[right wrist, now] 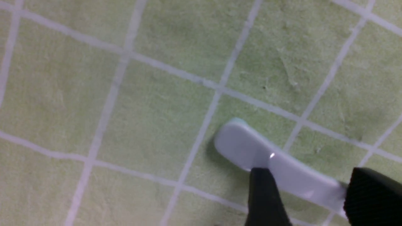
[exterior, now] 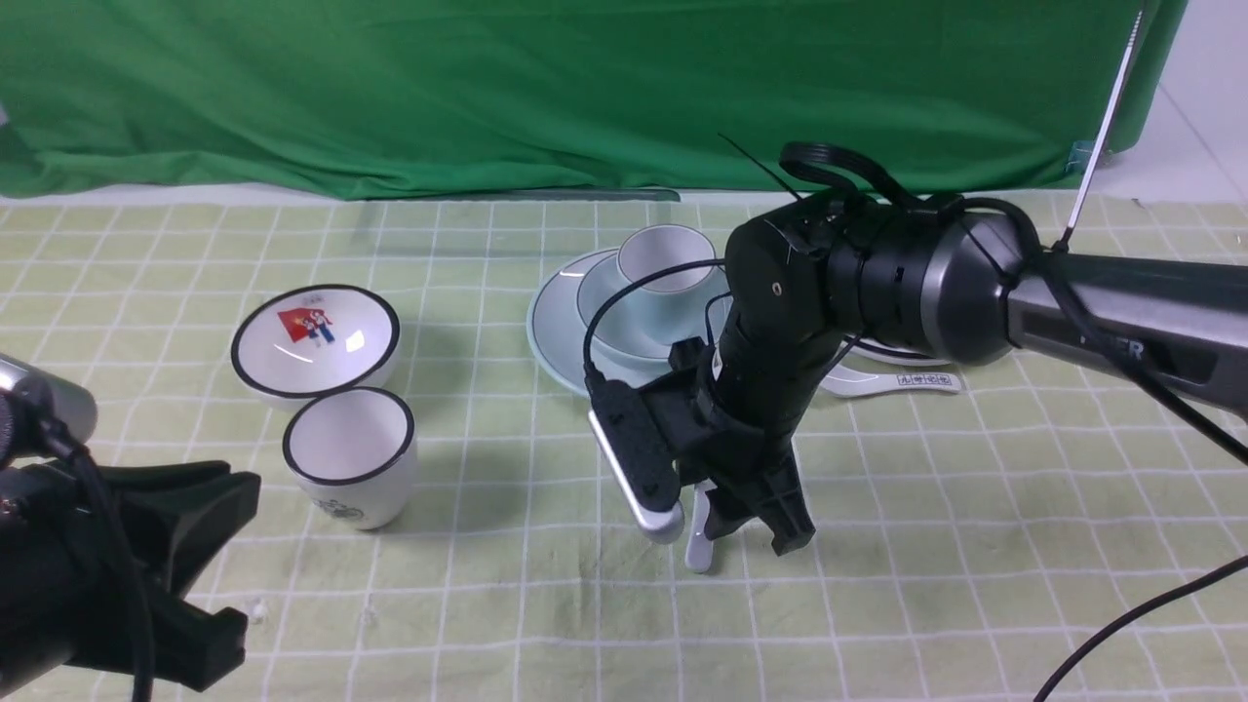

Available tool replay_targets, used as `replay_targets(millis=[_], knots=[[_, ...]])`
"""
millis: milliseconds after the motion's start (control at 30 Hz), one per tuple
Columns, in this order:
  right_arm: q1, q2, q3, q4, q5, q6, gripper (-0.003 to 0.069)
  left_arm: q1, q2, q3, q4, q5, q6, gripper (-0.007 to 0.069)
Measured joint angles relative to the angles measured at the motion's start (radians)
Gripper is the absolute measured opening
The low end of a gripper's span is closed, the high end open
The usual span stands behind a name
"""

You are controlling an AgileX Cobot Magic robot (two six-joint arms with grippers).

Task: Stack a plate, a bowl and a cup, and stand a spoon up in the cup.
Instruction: Use the right arm to grab a blue soup spoon

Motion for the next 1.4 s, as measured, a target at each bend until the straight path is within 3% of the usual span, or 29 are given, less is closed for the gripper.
replay_targets(millis=[367, 700, 900, 1000, 1200, 1400], knots=[[0.002, 0.002, -0.004, 0.0, 0.008, -0.016, 0.0325, 0.0, 0.0, 0.0, 0.0, -0.007, 0.0, 0.0062], [0.03, -0.005, -0.002, -0.051, -0.016, -0.018, 0.0402, 0.0, 0.0, 0.0, 0.0, -0.008, 0.0, 0.0062], [0.04, -0.005, -0.001, -0.094, -0.023, -0.023, 0.04, 0.0, 0.0, 0.0, -0.014, -0.008, 0.0, 0.0064], [0.04, -0.005, -0.001, -0.097, -0.028, -0.039, 0.0362, 0.0, 0.0, 0.0, -0.024, -0.008, 0.0, 0.0066], [0.04, -0.006, -0.001, -0.105, -0.046, -0.042, 0.0144, 0.0, 0.0, 0.0, -0.054, -0.008, 0.0, 0.0074], [0.04, -0.019, 0.002, -0.104, 0.016, -0.042, 0.0104, 0.0, 0.0, 0.0, -0.057, -0.008, 0.0, 0.0079]])
